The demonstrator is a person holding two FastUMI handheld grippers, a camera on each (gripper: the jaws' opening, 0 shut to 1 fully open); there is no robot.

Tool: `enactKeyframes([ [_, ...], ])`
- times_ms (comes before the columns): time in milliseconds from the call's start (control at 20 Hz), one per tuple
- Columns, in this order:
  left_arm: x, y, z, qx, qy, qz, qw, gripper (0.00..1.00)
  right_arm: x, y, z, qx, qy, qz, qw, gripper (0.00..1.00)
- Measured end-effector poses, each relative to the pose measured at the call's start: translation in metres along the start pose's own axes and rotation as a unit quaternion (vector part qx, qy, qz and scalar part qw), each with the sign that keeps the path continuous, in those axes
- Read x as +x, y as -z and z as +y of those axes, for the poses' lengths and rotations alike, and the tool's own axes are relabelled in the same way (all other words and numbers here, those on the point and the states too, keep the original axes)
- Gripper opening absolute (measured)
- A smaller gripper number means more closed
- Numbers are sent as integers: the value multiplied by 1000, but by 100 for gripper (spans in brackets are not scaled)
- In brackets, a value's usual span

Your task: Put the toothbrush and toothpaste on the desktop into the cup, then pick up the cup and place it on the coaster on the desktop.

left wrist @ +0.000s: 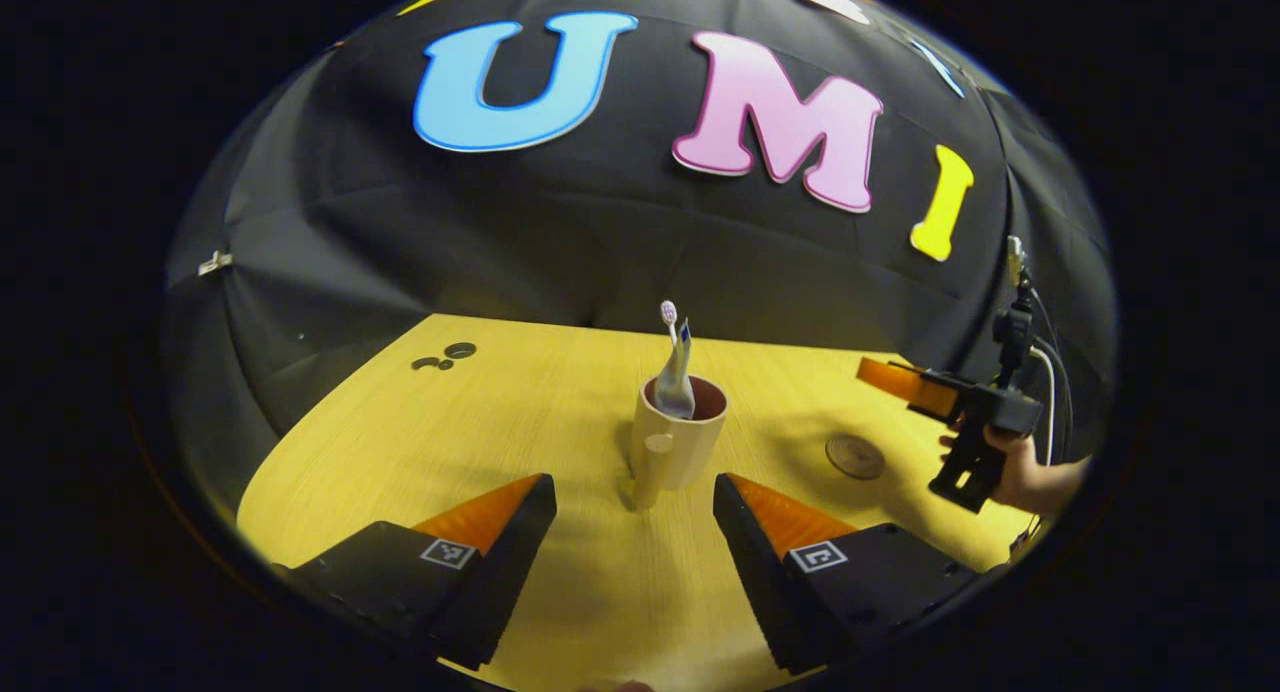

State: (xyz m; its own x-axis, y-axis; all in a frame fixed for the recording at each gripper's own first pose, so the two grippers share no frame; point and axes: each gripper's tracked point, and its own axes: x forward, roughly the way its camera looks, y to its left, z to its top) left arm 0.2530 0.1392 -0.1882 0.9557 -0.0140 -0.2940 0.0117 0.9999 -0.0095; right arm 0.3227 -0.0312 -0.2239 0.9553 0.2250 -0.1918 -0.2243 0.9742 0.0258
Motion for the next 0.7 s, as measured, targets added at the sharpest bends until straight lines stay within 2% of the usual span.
enactKeyframes([
  [250,40,14,-14,49,58,72,995,98,-36,18,-68,19,60,11,998,98],
  [400,58,21,-9,112,55,111,986,97,-51,41,-100,33,93,36,994,98],
  [700,96,19,-15,86,78,167,979,93,-81,48,-135,28,119,39,992,98],
])
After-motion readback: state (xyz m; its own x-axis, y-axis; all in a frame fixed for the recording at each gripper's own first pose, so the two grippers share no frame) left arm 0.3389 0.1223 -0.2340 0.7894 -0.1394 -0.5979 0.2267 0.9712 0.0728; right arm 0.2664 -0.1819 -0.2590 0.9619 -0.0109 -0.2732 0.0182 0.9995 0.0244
